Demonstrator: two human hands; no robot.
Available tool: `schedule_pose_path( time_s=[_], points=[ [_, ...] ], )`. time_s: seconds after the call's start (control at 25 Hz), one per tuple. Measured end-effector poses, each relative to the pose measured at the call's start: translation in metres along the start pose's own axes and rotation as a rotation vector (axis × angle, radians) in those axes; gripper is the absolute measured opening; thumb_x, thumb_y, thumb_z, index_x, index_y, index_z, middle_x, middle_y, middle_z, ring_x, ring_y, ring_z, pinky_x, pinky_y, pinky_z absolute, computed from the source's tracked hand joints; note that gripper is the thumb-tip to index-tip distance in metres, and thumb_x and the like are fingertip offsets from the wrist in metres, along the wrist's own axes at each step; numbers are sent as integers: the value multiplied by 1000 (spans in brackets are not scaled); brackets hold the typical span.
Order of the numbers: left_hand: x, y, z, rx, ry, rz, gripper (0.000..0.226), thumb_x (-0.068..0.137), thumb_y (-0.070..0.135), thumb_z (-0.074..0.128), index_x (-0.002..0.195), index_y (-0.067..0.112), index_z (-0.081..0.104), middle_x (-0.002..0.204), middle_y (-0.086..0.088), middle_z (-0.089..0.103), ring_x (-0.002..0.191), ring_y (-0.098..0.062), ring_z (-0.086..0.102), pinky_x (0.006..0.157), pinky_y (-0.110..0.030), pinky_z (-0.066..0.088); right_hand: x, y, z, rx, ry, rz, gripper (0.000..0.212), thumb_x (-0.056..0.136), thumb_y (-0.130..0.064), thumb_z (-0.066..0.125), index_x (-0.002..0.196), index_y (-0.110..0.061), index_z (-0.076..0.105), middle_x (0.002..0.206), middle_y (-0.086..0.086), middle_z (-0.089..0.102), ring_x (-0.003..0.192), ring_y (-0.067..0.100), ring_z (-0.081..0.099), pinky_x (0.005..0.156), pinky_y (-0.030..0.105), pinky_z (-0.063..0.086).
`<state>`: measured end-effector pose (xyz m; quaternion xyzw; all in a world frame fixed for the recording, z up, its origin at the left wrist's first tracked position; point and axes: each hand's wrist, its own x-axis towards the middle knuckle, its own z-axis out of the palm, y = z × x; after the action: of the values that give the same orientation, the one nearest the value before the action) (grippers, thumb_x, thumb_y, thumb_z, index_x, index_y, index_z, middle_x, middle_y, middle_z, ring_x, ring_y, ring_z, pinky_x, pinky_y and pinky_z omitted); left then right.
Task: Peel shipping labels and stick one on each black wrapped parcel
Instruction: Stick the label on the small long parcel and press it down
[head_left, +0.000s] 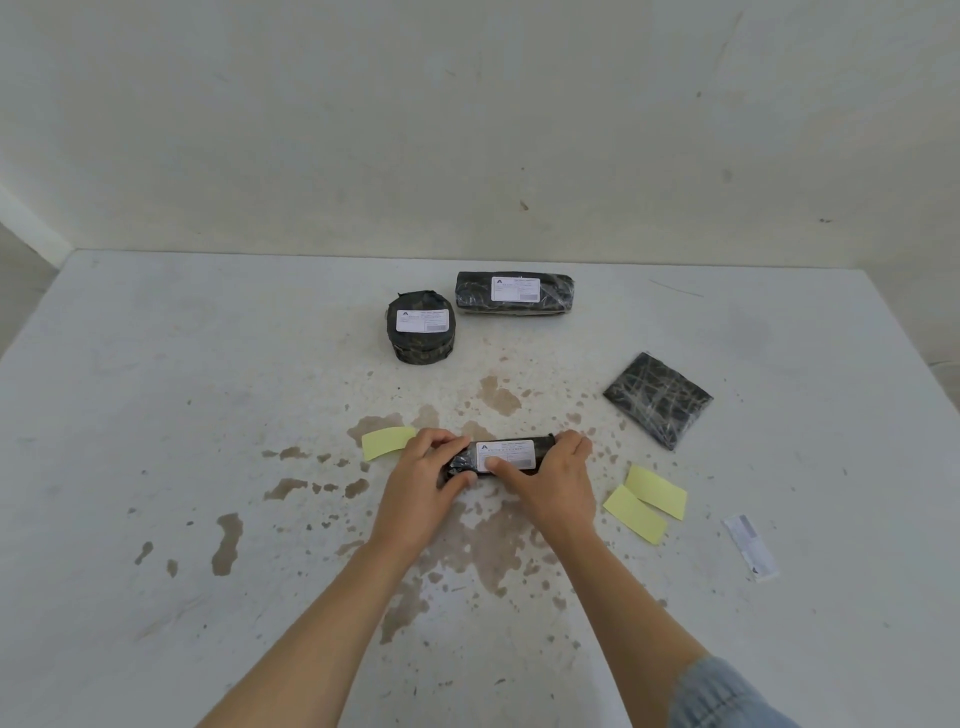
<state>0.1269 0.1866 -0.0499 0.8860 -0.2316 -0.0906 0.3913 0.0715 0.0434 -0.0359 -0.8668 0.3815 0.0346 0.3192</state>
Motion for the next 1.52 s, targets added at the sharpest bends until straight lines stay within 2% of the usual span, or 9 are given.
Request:
schedule_pose_path(
  time_s=[0.24, 0.36, 0.56, 0.72, 0.8, 0.92, 1.08, 1.28, 1.52],
  points=[
    [-1, 3, -1, 36, -7, -8, 44, 81, 20, 70, 124, 12, 60, 117, -2, 54, 109, -14, 51, 92, -17, 37, 0, 8, -5, 218, -42, 19, 59, 83, -46, 64, 117, -6, 38, 121, 7, 41, 99, 23, 53, 78, 39, 49],
    [0, 4, 0, 34, 1, -6, 44, 81, 18, 70, 124, 11, 60, 117, -2, 55, 108, -14, 51, 93, -18, 37, 4, 3, -3, 176, -11, 101, 58, 84, -53, 58, 116, -8, 39, 115, 4, 43, 96, 24, 54, 71, 37, 46],
    [-1, 4, 0, 39, -7, -11, 44, 82, 19, 69, 124, 11, 59, 119, -2, 54, 108, -14, 52, 94, -19, 38, 7, 11, -6, 312, -8, 91, 23, 96, -35, 47, 99, -12, 42, 93, 4, 49, 69, 16, 45, 55, 29, 34],
    [0, 7, -3, 151, -60, 39, 44, 88, 22, 62, 129, 11, 53, 125, -3, 52, 115, -16, 48, 95, -22, 39, 3, 18, -13, 486, -108, 43, 30, 93, -23, 54, 120, -15, 43, 107, 6, 48, 88, 17, 51, 70, 28, 42],
    [1, 8, -6, 234, -120, 80, 45, 91, 23, 56, 134, 12, 47, 130, -3, 50, 121, -17, 42, 99, -24, 37, -4, 24, -16, 368, -113, -119, 47, 86, -23, 64, 129, -22, 45, 120, 3, 42, 105, 17, 49, 83, 26, 44],
    [8, 10, -11, 286, -190, 131, 46, 93, 18, 54, 136, 11, 44, 135, -2, 48, 126, -16, 37, 103, -22, 31, -1, 25, -23, 66, -45, -392, 43, 83, -22, 68, 125, -19, 57, 136, -2, 43, 125, 18, 39, 96, 25, 36],
    [30, 8, -17, 309, -219, 175, 45, 93, 16, 54, 137, 11, 44, 135, -5, 49, 126, -19, 39, 105, -25, 33, 21, 15, -30, -235, -140, -629, 43, 88, -24, 63, 128, -13, 52, 130, 2, 53, 120, 21, 45, 96, 28, 38],
    [54, 8, -15, 263, -30, 115, 49, 92, 20, 55, 138, 10, 41, 141, -4, 43, 130, -20, 39, 106, -27, 34, 68, -2, -32, -205, 17, -609, 41, 85, -14, 64, 124, -4, 54, 122, 11, 58, 114, 30, 50, 92, 39, 46],
    [56, -10, 0, 425, -77, 166, 37, 88, 29, 50, 120, 12, 59, 124, -6, 58, 115, -20, 50, 88, -37, 54, 119, -25, -26, -226, 93, -601, 49, 85, -2, 59, 133, -5, 48, 126, 12, 58, 121, 30, 49, 89, 46, 49]
  ],
)
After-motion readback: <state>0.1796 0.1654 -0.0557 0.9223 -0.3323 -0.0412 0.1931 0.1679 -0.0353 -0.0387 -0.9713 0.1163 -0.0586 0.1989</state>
